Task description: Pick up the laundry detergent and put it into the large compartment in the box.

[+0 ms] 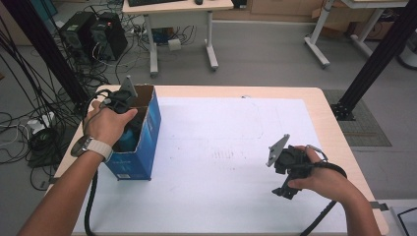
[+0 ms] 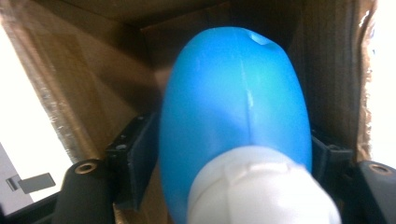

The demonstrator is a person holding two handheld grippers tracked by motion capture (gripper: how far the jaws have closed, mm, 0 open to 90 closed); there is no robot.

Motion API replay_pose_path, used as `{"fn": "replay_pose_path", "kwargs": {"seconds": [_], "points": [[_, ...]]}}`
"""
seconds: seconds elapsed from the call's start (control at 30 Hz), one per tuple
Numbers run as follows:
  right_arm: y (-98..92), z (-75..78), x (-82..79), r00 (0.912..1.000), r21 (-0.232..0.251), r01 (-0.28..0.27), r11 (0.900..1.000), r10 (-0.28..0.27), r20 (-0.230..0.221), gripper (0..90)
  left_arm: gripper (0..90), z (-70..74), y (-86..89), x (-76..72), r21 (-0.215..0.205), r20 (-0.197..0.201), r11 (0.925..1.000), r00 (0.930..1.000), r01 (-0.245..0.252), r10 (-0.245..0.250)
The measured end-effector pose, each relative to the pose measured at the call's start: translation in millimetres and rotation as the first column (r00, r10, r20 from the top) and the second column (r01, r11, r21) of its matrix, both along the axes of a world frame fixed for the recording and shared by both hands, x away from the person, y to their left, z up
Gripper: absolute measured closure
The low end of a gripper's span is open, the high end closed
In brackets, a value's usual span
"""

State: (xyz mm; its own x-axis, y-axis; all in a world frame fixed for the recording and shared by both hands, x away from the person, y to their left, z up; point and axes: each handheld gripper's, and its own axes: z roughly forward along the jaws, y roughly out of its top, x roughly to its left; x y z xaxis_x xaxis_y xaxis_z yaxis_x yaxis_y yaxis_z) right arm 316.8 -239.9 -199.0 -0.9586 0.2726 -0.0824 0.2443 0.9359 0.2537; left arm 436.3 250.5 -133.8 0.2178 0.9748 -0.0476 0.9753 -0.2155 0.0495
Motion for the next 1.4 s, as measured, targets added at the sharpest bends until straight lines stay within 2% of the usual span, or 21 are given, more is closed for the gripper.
{"fn": "replay_pose_path", "kwargs": {"seconds": [0.33, 0.47, 0.6, 0.63, 0.67, 0.77, 0.8, 0.83, 0.87, 0.9, 0.93, 0.97, 1.0, 1.03, 1.1, 1.17, 1.2, 1.3, 1.33, 1.37, 1.4], "points": [[-0.3, -0.4, 1.0, 1.0000, -0.002, 0.002, 1.000, -0.002, -0.005, 7.7, 25.5, 35.9, 19.1, -19.1, -0.062, 0.042, 0.9938, 0.9951, 0.092, -0.089], [2.1, -0.5, 2.5, 1.0000, -0.004, -0.007, 1.000, 0.007, -0.006, 7.7, 19.6, 57.7, 25.4, -30.4, -0.068, 0.087, 0.9866, 0.9860, 0.148, -0.142], [2.7, -0.1, 2.6, 1.0000, -0.007, 0.000, 1.000, 0.000, -0.007, 7.7, 13.7, 80.5, 27.7, -42.1, -0.069, 0.139, 0.9695, 0.9647, 0.235, -0.224], [2.7, 0.6, 2.4, 1.0000, -0.008, 0.004, 1.000, -0.004, -0.007, 7.7, 12.0, 87.9, 27.3, -46.3, -0.078, 0.162, 0.9575, 0.9512, 0.278, -0.263], [2.5, 0.8, 2.5, 1.0000, -0.007, 0.001, 1.000, -0.001, -0.005, 7.7, 9.5, 87.9, 27.3, -46.3, -0.078, 0.162, 0.9575, 0.9512, 0.278, -0.263], [3.1, 1.8, 2.0, 1.0000, -0.008, 0.009, 1.000, -0.009, -0.005, 7.7, 7.5, 98.7, 23.7, -51.9, -0.080, 0.197, 0.9379, 0.9276, 0.338, -0.317], [3.7, 2.6, 1.6, 0.9999, -0.010, 0.011, 1.000, -0.011, -0.005, 7.7, 5.3, 103.7, 16.5, -52.1, -0.059, 0.197, 0.9272, 0.9149, 0.370, -0.352], [3.6, 3.2, 1.4, 0.9999, -0.010, 0.013, 1.000, -0.013, -0.005, 7.7, 4.5, 103.7, 16.5, -52.1, -0.059, 0.197, 0.9272, 0.9149, 0.370, -0.352], [3.2, 3.6, 1.4, 0.9999, -0.009, 0.013, 1.000, -0.013, -0.004, 7.7, 4.8, 106.1, 11.7, -52.1, -0.040, 0.194, 0.9200, 0.9063, 0.390, -0.376], [3.3, 4.0, 0.8, 0.9998, -0.010, 0.017, 1.000, -0.017, -0.004, 7.7, 4.9, 112.2, 5.3, -50.4, -0.017, 0.186, 0.8999, 0.8857, 0.436, -0.425], [3.3, 4.0, 0.8, 0.9998, -0.010, 0.017, 1.000, -0.017, -0.004, 7.7, 5.0, 112.2, 5.3, -50.4, -0.017, 0.186, 0.8999, 0.8857, 0.436, -0.425], [3.1, 4.3, 0.7, 0.9998, -0.011, 0.021, 1.000, -0.021, -0.006, 7.7, 5.0, 115.1, 3.4, -50.7, -0.009, 0.191, 0.8942, 0.8786, 0.448, -0.438], [2.6, 4.3, 0.0, 0.9996, -0.012, 0.027, 1.000, -0.027, -0.006, 7.7, 4.8, 121.5, -2.7, -53.7, 0.025, 0.202, 0.8780, 0.8577, 0.478, -0.473], [2.6, 4.3, 0.0, 0.9996, -0.012, 0.027, 1.000, -0.027, -0.006, 7.7, 4.6, 121.5, -2.7, -53.7, 0.025, 0.202, 0.8780, 0.8577, 0.478, -0.473], [1.2, 4.5, -0.6, 0.9995, -0.012, 0.031, 0.999, -0.032, -0.008, 7.7, 4.9, 126.9, -7.5, -55.7, 0.044, 0.214, 0.8509, 0.8269, 0.524, -0.520], [-0.3, 4.5, -1.2, 0.9993, -0.010, 0.036, 0.999, -0.036, -0.008, 7.7, 4.9, 131.5, -13.5, -55.1, 0.054, 0.217, 0.8163, 0.7911, 0.575, -0.572], [-0.8, 4.5, -1.3, 0.9993, -0.010, 0.038, 0.999, -0.038, -0.008, 7.7, 4.8, 133.4, -17.8, -54.2, 0.059, 0.214, 0.7922, 0.7673, 0.607, -0.604], [-1.9, 3.1, -2.3, 0.9987, -0.007, 0.049, 0.999, -0.049, -0.009, 7.7, 6.1, 136.6, -26.8, -50.7, 0.054, 0.222, 0.7415, 0.7159, 0.669, -0.662], [-1.9, 3.1, -2.3, 0.9987, -0.007, 0.049, 0.999, -0.049, -0.009, 7.7, 6.1, 138.0, -31.8, -47.8, 0.057, 0.220, 0.7108, 0.6856, 0.701, -0.694], [-1.9, 2.5, -3.2, 0.9985, -0.007, 0.053, 0.999, -0.054, -0.009, 7.7, 5.8, 138.7, -35.3, -46.1, 0.060, 0.217, 0.6931, 0.6682, 0.718, -0.712], [-1.9, 2.5, -3.2, 0.9985, -0.007, 0.053, 0.999, -0.054, -0.009, 7.7, 5.8, 139.8, -41.0, -42.7, 0.062, 0.213, 0.6656, 0.6416, 0.744, -0.737]]}}
